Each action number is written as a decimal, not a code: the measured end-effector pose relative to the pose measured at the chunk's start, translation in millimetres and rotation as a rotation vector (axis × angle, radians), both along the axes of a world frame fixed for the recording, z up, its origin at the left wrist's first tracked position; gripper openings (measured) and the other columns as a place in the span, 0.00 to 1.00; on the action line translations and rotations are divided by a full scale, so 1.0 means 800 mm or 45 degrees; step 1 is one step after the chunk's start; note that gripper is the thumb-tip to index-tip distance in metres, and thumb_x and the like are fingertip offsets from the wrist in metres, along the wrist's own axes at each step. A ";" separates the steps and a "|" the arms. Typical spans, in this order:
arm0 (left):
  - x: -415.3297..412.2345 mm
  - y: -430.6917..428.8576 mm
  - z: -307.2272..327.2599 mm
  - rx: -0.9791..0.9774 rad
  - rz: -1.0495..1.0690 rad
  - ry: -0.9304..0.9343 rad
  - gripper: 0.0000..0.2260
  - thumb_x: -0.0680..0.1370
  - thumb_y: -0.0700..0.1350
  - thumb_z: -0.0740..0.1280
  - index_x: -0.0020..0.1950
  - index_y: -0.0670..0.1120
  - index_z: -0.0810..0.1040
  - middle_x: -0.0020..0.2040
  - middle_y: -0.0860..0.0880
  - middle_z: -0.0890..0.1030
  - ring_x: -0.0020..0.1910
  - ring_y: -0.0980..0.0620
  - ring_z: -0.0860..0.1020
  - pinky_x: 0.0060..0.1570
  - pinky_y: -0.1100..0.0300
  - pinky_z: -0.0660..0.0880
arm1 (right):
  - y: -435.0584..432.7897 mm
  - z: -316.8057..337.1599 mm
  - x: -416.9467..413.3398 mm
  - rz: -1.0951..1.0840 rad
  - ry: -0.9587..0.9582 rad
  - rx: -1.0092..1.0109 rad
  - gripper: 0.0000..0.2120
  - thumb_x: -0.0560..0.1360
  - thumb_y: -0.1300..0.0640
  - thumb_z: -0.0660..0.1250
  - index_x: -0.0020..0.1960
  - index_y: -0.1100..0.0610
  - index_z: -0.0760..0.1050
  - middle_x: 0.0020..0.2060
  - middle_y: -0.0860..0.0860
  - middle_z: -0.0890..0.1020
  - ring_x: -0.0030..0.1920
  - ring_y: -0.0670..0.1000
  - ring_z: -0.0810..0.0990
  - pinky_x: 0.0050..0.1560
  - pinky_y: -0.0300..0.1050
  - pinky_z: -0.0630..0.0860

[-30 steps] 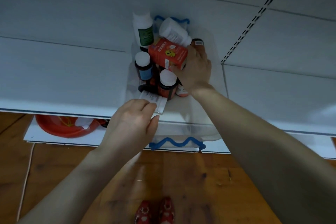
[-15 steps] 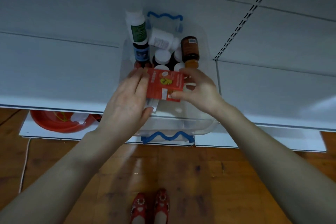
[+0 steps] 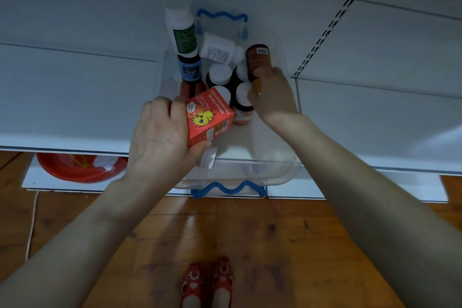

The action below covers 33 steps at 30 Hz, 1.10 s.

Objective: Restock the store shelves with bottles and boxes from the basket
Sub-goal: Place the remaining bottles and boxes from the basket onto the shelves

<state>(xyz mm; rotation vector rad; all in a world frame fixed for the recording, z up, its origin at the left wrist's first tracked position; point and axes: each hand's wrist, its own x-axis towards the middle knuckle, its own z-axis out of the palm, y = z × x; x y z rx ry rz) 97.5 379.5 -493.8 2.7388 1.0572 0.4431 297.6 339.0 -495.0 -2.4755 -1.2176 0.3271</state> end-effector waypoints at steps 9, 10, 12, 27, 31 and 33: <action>-0.003 -0.006 -0.003 -0.084 0.040 -0.069 0.32 0.63 0.51 0.77 0.59 0.33 0.72 0.47 0.34 0.75 0.46 0.34 0.74 0.42 0.47 0.73 | 0.039 -0.030 0.007 -0.160 -0.244 -0.202 0.24 0.78 0.56 0.62 0.69 0.60 0.57 0.61 0.60 0.69 0.56 0.60 0.76 0.43 0.47 0.68; -0.003 -0.006 -0.004 -0.087 0.040 -0.071 0.32 0.63 0.51 0.77 0.59 0.33 0.72 0.47 0.34 0.75 0.46 0.34 0.74 0.42 0.47 0.73 | 0.040 -0.032 0.006 -0.194 -0.175 -0.159 0.25 0.78 0.55 0.62 0.70 0.59 0.56 0.61 0.59 0.69 0.55 0.59 0.76 0.42 0.47 0.67; -0.003 -0.005 -0.006 -0.088 0.032 -0.072 0.33 0.63 0.51 0.77 0.59 0.32 0.72 0.47 0.33 0.75 0.46 0.34 0.74 0.42 0.47 0.73 | 0.040 -0.033 0.003 -0.271 -0.016 -0.060 0.26 0.78 0.55 0.60 0.71 0.59 0.54 0.61 0.59 0.68 0.55 0.59 0.76 0.42 0.46 0.66; -0.009 -0.017 0.014 -0.103 0.024 -0.083 0.33 0.66 0.54 0.74 0.62 0.34 0.71 0.50 0.35 0.75 0.50 0.37 0.74 0.44 0.48 0.72 | 0.015 -0.018 -0.011 -0.450 0.386 0.251 0.20 0.73 0.61 0.64 0.64 0.61 0.65 0.57 0.61 0.74 0.52 0.58 0.76 0.42 0.42 0.67; -0.023 -0.033 0.036 -0.127 0.019 -0.068 0.33 0.65 0.53 0.75 0.62 0.33 0.71 0.50 0.35 0.75 0.50 0.37 0.74 0.44 0.49 0.72 | -0.024 0.006 -0.036 -0.365 0.400 0.344 0.17 0.72 0.61 0.65 0.60 0.60 0.70 0.55 0.60 0.75 0.47 0.55 0.74 0.37 0.35 0.64; -0.030 -0.043 0.048 -0.141 0.012 -0.075 0.33 0.64 0.51 0.77 0.60 0.33 0.72 0.49 0.34 0.75 0.49 0.36 0.74 0.43 0.49 0.72 | -0.053 0.023 -0.052 -0.305 0.355 0.402 0.17 0.71 0.58 0.65 0.59 0.59 0.73 0.54 0.60 0.75 0.52 0.56 0.74 0.45 0.38 0.67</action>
